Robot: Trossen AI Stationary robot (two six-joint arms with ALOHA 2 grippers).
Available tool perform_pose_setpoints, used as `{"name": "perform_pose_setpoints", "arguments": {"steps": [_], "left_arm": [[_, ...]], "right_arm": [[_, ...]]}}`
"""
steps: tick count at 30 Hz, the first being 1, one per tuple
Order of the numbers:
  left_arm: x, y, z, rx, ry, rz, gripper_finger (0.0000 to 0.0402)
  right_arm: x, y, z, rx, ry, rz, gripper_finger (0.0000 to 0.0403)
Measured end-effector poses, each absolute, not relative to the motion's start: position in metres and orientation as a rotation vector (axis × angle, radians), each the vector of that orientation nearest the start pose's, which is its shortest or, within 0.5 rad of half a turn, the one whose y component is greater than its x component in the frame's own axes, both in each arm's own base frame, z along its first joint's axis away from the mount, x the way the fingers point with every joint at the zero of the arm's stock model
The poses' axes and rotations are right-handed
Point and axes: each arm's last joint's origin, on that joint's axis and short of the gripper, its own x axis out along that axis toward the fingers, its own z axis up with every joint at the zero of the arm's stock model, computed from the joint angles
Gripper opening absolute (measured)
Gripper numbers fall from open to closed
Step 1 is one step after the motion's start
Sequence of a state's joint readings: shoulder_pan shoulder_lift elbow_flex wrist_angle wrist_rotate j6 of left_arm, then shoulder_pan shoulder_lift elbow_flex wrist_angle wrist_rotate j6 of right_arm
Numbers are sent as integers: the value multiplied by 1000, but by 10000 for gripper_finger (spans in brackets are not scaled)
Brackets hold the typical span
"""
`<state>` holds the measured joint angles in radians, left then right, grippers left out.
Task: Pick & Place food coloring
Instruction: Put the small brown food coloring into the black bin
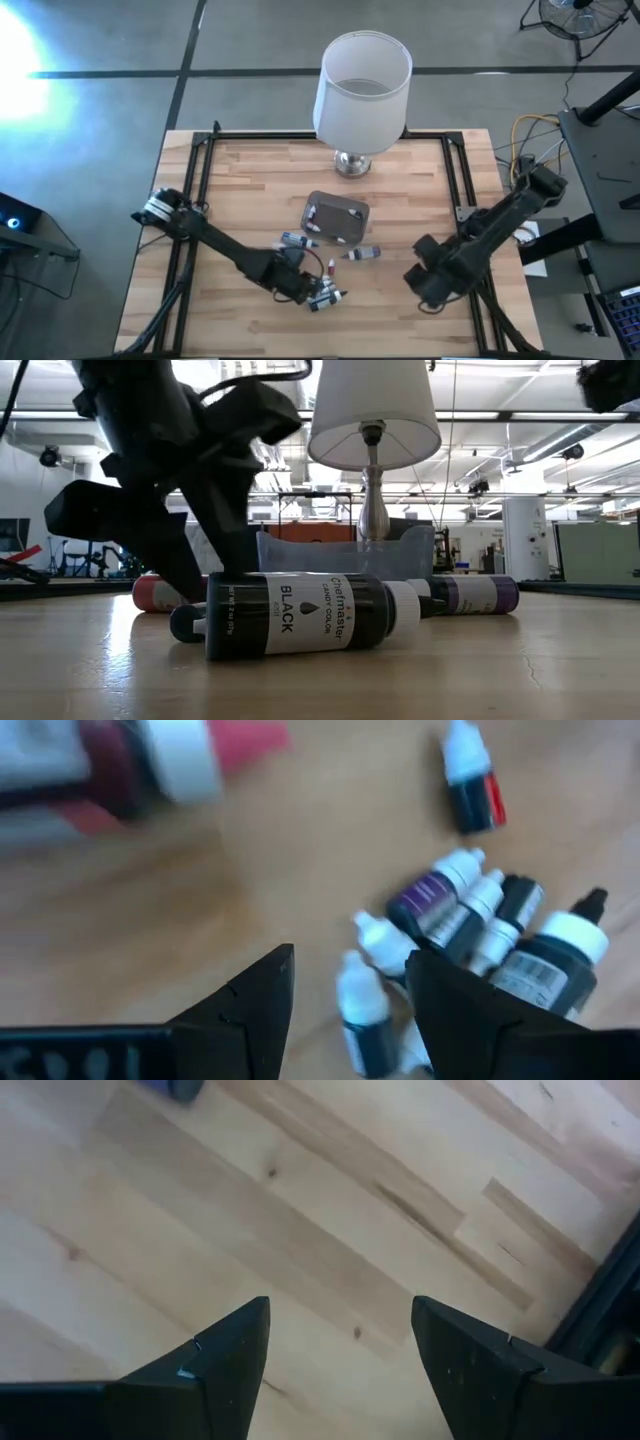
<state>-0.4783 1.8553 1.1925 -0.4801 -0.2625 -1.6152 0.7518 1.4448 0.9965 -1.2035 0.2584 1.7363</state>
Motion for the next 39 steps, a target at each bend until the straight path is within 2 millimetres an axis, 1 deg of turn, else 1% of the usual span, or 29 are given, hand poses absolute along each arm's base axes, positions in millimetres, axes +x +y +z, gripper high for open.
{"name": "perform_pose_setpoints", "arguments": {"steps": [3, 8, 12, 17, 24, 26, 28, 30, 32, 36, 39], "left_arm": [[336, -167, 165, -1061, 938, 656, 172], [338, -169, 167, -1016, 993, 706, 172], [337, -166, 165, -967, 1029, 752, 172], [339, -166, 161, -972, 1041, 755, 172], [339, -165, 160, -1057, 1052, 791, 172], [338, -166, 160, -1055, 1058, 782, 172], [338, -167, 161, -1021, 1081, 749, 172], [337, -167, 164, -945, 1108, 691, 172], [336, -167, 167, -846, 1130, 612, 172], [332, -165, 181, -639, 1160, 439, 172], [332, -167, 187, -432, 1196, 249, 172]], "right_arm": [[160, 141, 221, 630, 1166, -819, 240], [151, 133, 226, 670, 1057, -811, 240], [152, 131, 228, 679, 993, -819, 240], [154, 134, 223, 652, 1003, -813, 240], [158, 138, 217, 652, 1013, -823, 240], [159, 139, 216, 656, 1011, -821, 240], [160, 139, 216, 655, 1011, -822, 240], [160, 139, 215, 654, 1012, -822, 240], [160, 139, 215, 643, 1016, -817, 240], [160, 139, 215, 641, 1018, -813, 240], [160, 140, 214, 644, 1023, -812, 240]]}}
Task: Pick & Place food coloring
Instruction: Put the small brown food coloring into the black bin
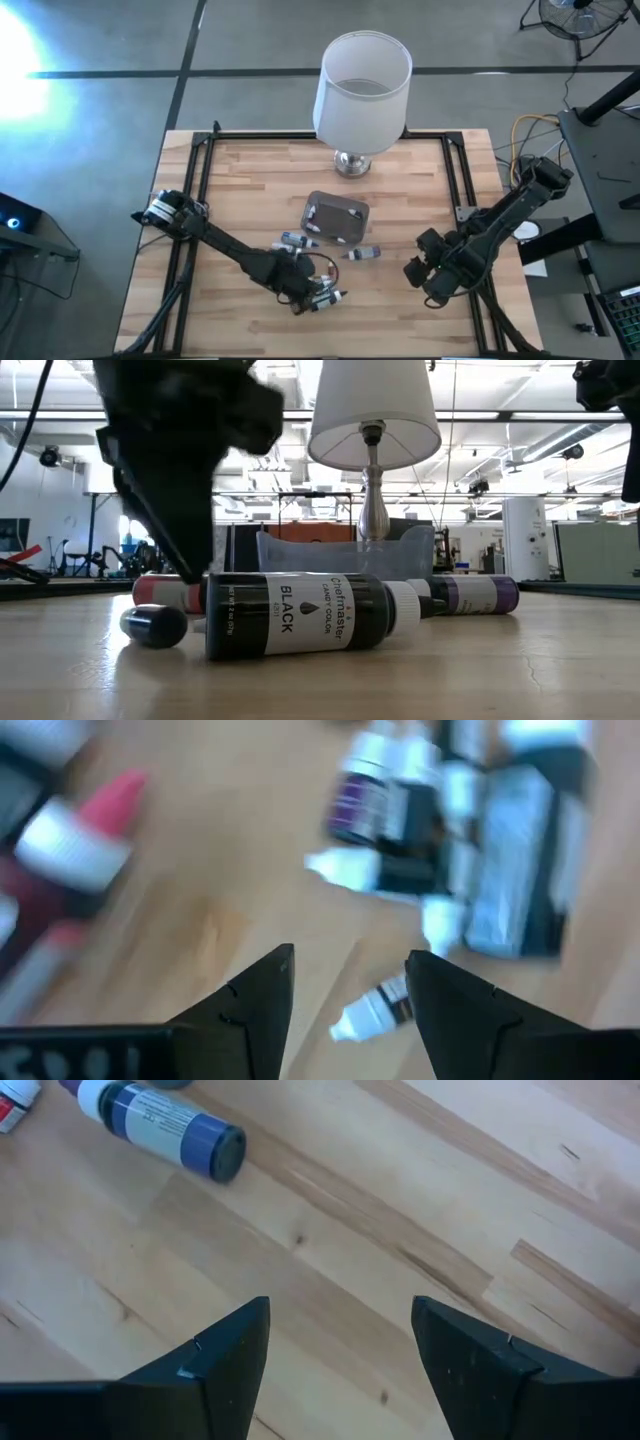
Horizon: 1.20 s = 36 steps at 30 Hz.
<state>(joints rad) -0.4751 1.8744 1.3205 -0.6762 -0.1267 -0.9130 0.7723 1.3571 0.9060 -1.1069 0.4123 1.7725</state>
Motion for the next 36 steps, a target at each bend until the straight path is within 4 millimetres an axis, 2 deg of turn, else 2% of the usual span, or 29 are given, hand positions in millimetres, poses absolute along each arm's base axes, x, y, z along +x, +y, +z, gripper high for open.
{"name": "perform_pose_setpoints", "arguments": {"steps": [4, 7, 9, 13, 20, 29, 36], "left_arm": [[326, -181, 190, -236, 1272, -67, 172], [321, -188, 188, -82, 1263, -173, 172], [319, -185, 185, 8, 1249, -141, 172], [322, -178, 183, 79, 1210, -53, 172], [320, -173, 177, 181, 1238, -154, 172], [323, -176, 169, 161, 1170, -244, 172], [320, -175, 159, 150, 1221, -267, 172]], "right_arm": [[160, 140, 214, 653, 1040, -810, 240], [159, 140, 212, 675, 1039, -824, 240], [159, 140, 211, 698, 1032, -832, 240], [159, 139, 208, 718, 1023, -848, 240], [159, 140, 206, 742, 1014, -854, 240], [158, 139, 204, 763, 1004, -873, 240], [158, 139, 204, 757, 1007, -869, 240]]}}
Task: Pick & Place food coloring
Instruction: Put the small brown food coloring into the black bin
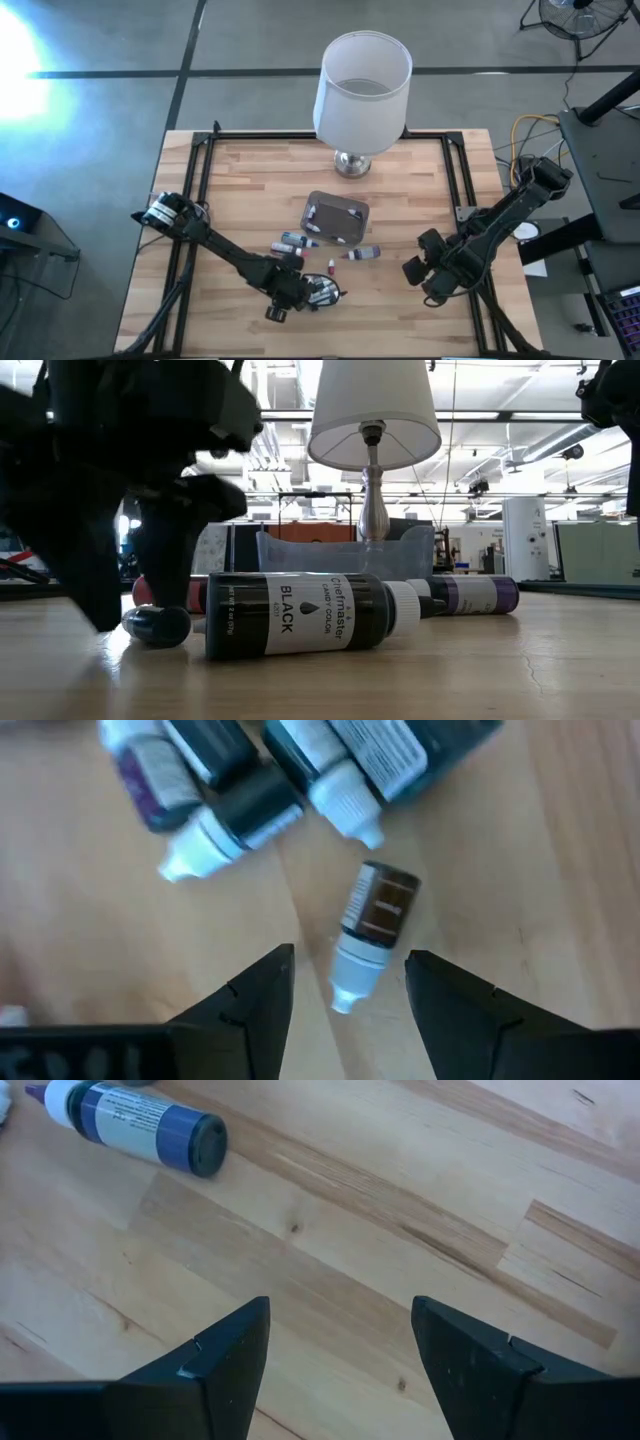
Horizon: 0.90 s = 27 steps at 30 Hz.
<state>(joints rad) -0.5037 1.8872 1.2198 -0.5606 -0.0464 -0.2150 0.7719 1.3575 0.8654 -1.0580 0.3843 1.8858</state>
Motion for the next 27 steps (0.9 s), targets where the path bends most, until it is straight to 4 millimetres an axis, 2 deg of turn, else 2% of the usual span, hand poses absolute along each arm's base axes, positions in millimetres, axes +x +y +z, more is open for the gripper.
{"name": "perform_pose_setpoints", "arguments": {"steps": [13, 27], "left_arm": [[320, -175, 154, 144, 1243, -252, 161], [320, -174, 154, 119, 1245, -193, 66]], "right_arm": [[158, 139, 204, 756, 1006, -870, 240], [158, 138, 203, 747, 1010, -872, 240]]}}
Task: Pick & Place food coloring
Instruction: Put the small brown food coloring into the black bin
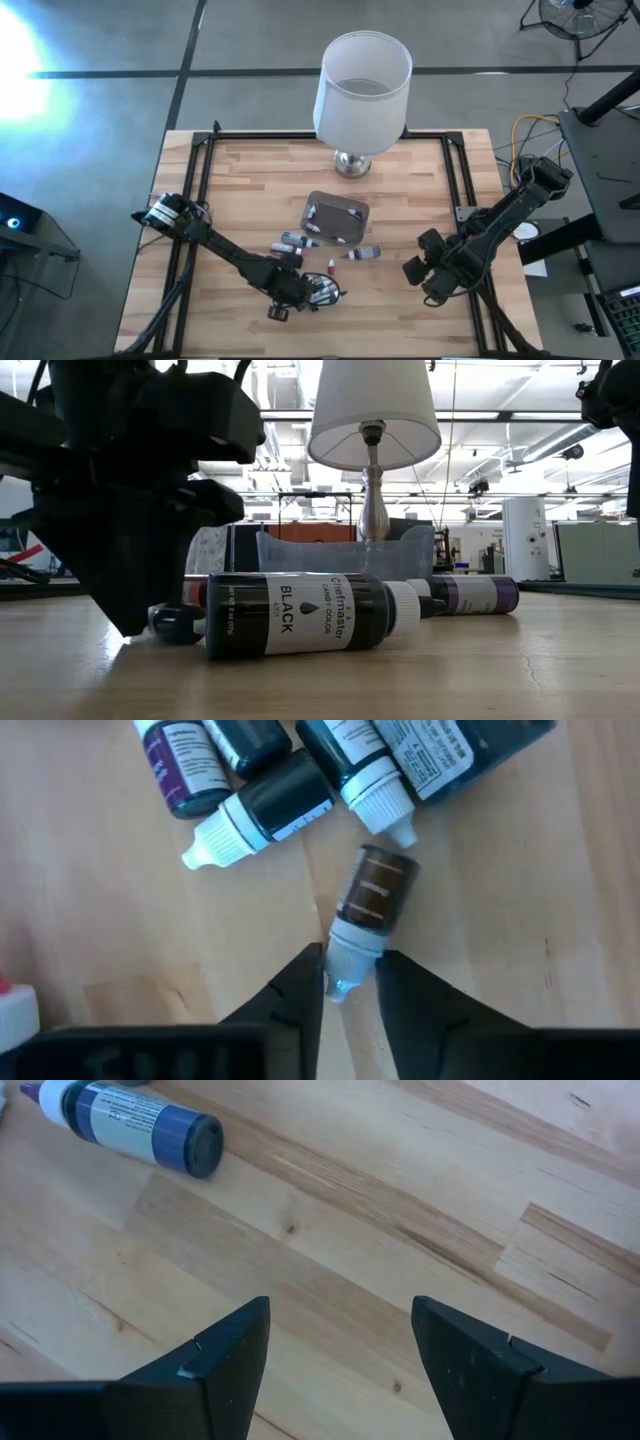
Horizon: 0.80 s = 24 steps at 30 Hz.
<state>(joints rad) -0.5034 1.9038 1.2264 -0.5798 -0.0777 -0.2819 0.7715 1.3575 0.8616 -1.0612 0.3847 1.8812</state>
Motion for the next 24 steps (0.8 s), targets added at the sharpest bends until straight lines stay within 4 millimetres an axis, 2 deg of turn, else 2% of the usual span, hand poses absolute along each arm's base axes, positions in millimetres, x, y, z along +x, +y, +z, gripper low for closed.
{"name": "perform_pose_setpoints", "arguments": {"steps": [7, 14, 20, 24], "left_arm": [[325, -177, 169, 54, 1261, -148, 27], [334, -178, 190, 15, 1227, -53, 21], [342, -175, 220, 16, 1172, 97, 20], [347, -165, 242, -17, 1107, 288, 19]], "right_arm": [[157, 138, 203, 709, 1026, -852, 240], [157, 137, 203, 665, 1039, -833, 240], [156, 135, 208, 650, 997, -810, 240], [154, 131, 215, 655, 930, -794, 240]]}}
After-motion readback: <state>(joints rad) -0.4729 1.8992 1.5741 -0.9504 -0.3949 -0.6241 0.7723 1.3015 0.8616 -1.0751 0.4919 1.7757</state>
